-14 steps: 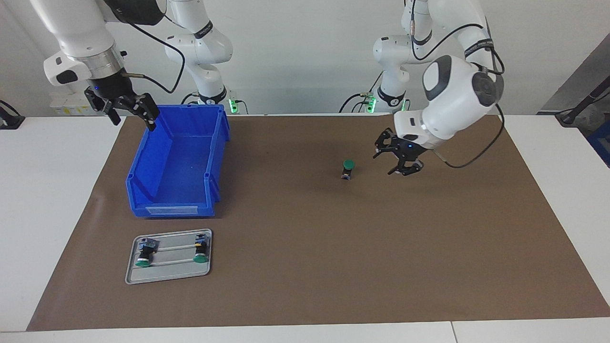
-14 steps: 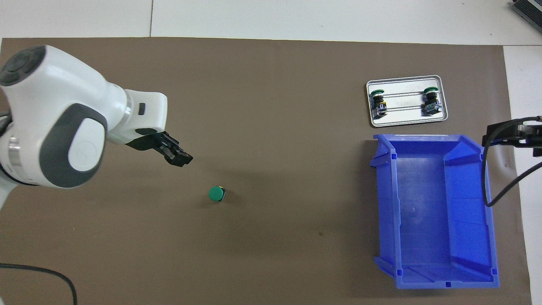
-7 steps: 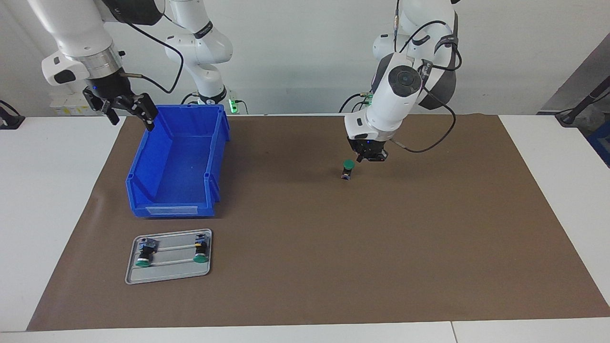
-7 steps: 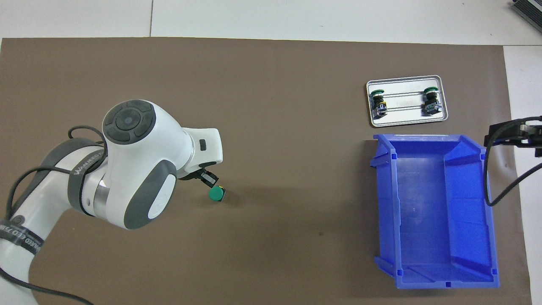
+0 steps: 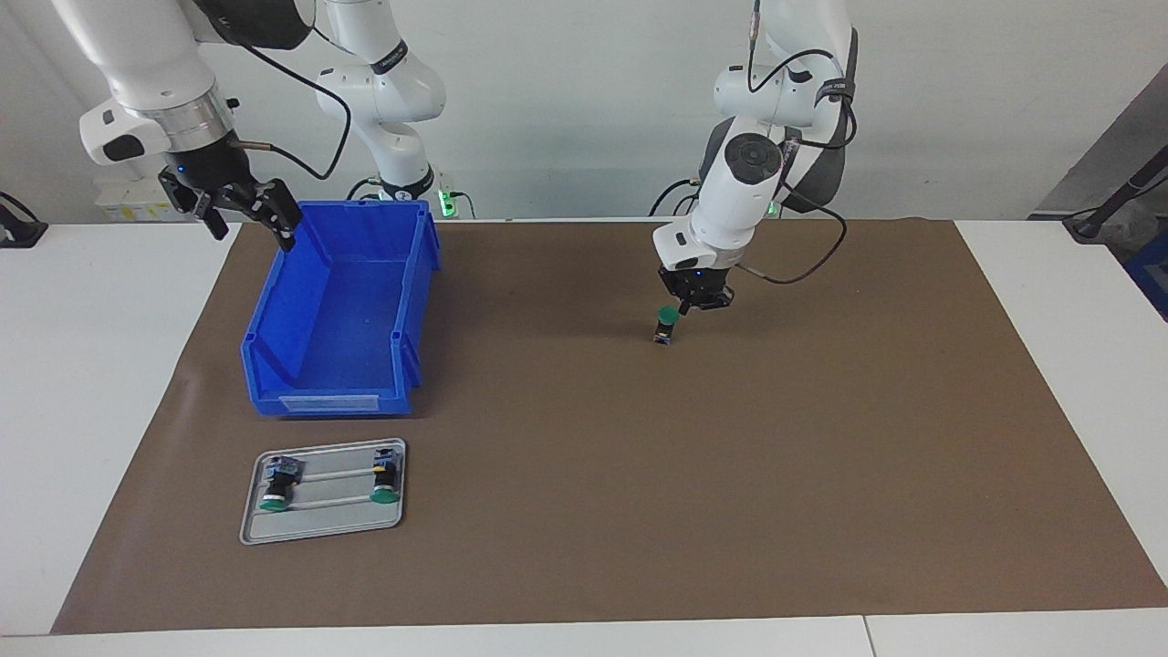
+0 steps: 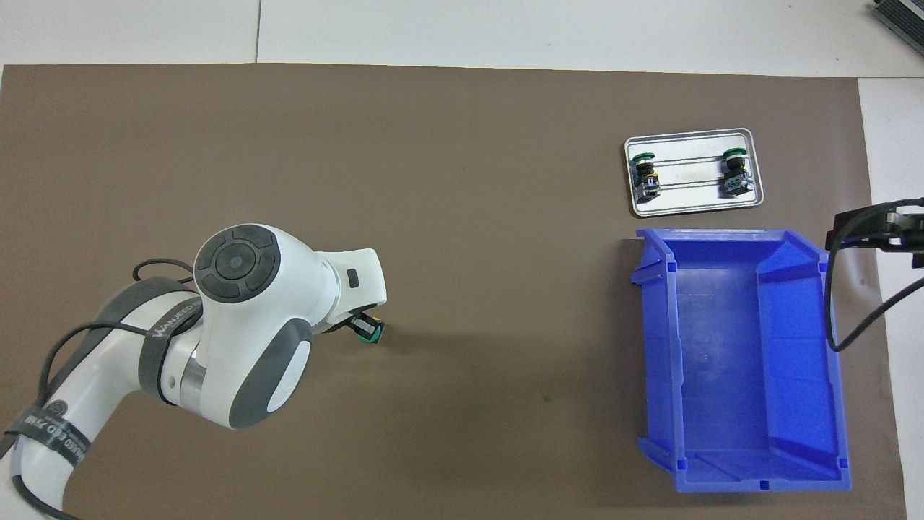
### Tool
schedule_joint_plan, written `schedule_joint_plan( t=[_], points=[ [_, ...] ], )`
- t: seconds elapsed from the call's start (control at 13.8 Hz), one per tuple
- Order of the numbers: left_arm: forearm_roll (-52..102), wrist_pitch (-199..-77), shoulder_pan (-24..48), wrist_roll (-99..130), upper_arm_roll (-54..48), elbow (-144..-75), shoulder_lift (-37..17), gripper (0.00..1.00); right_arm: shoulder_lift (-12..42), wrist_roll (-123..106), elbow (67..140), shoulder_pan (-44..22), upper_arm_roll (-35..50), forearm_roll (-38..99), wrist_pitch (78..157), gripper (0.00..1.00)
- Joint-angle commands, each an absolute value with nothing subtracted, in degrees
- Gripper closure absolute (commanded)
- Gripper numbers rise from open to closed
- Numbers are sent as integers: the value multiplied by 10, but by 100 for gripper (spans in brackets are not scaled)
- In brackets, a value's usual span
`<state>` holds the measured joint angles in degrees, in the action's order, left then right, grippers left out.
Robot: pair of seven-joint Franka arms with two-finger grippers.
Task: Place and press button with both arms
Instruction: 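Press down on top of the green button with the left gripper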
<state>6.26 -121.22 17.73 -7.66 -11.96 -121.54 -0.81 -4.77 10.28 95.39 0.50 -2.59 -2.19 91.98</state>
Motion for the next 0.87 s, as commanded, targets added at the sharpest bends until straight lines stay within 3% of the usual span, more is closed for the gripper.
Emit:
schedule_joint_plan(
  t=[0.0, 0.8],
  points=[
    [54, -1262, 191, -60, -113, -1258, 13, 100, -63, 83, 973, 13, -26, -11, 932, 0],
    [54, -1306, 197, -58, -113, -1280, 2, 100, -67, 83, 979, 18, -26, -11, 932, 0]
  ],
)
